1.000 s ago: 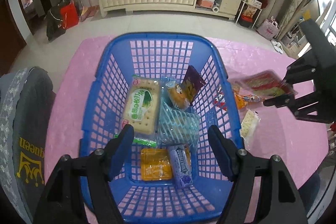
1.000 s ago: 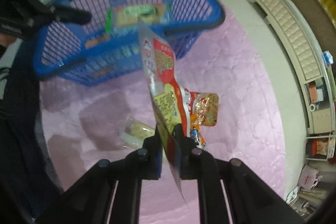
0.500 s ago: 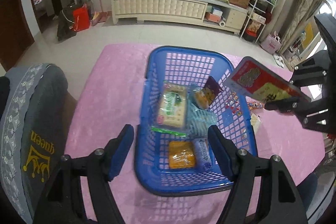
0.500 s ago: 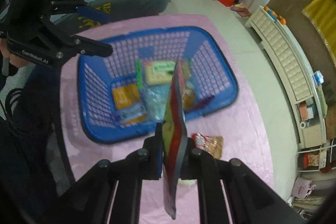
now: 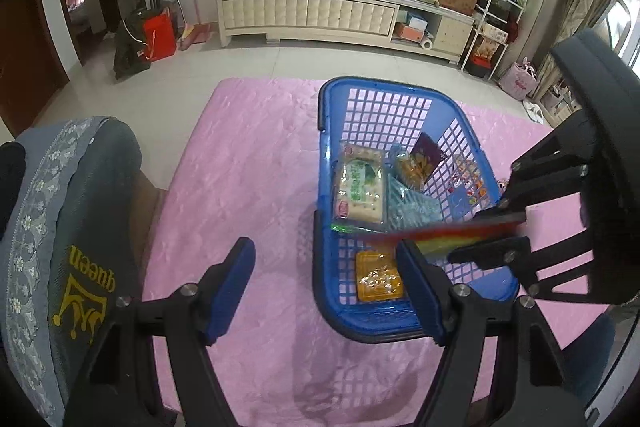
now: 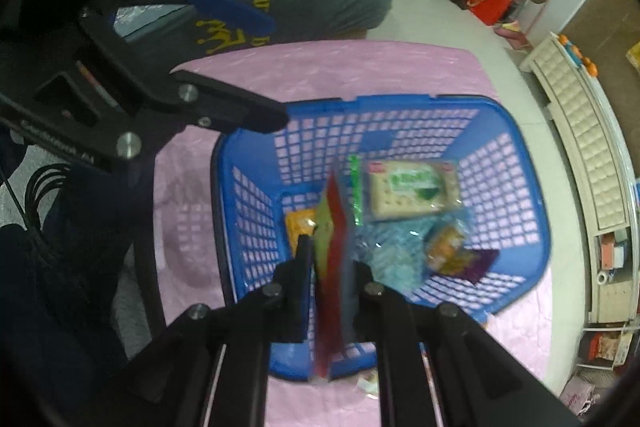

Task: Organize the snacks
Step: 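Carry the snack bag over the basket and open the right gripper, then move the right gripper back toward the remaining snacks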

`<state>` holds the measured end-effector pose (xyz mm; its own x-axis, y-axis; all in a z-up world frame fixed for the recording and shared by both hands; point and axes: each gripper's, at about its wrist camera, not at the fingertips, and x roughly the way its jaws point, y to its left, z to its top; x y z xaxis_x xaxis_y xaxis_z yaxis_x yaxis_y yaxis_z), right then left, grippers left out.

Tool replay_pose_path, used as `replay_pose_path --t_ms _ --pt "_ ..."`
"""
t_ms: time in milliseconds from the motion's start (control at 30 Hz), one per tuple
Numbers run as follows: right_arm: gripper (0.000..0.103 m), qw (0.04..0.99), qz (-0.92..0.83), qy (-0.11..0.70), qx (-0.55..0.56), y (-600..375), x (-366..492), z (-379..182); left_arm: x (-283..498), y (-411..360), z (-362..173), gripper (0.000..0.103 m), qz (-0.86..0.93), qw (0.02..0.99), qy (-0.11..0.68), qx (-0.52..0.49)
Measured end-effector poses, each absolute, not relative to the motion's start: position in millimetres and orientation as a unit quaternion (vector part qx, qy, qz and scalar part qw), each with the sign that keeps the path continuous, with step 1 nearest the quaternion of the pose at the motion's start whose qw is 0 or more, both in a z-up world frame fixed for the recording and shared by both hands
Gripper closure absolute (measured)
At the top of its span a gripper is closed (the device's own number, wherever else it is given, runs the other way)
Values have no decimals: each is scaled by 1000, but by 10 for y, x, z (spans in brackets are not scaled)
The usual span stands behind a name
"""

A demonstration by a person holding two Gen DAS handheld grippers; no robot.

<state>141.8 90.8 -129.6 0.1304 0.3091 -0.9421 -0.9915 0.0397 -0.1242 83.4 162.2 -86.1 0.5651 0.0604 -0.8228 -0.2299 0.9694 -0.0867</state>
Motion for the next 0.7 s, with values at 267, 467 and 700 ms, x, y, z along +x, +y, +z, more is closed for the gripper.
replay_pose_path --t_ms 267,467,700 --pt "89 607 531 386 -448 1105 1408 -1439 796 1695 -888 32 85 878 460 -100" --pt "89 614 533 381 -439 1059 1380 -1367 773 1701 -885 32 85 878 460 -104" --pt "89 656 508 381 -408 806 1405 -1166 761 1596 -814 32 77 882 454 -101"
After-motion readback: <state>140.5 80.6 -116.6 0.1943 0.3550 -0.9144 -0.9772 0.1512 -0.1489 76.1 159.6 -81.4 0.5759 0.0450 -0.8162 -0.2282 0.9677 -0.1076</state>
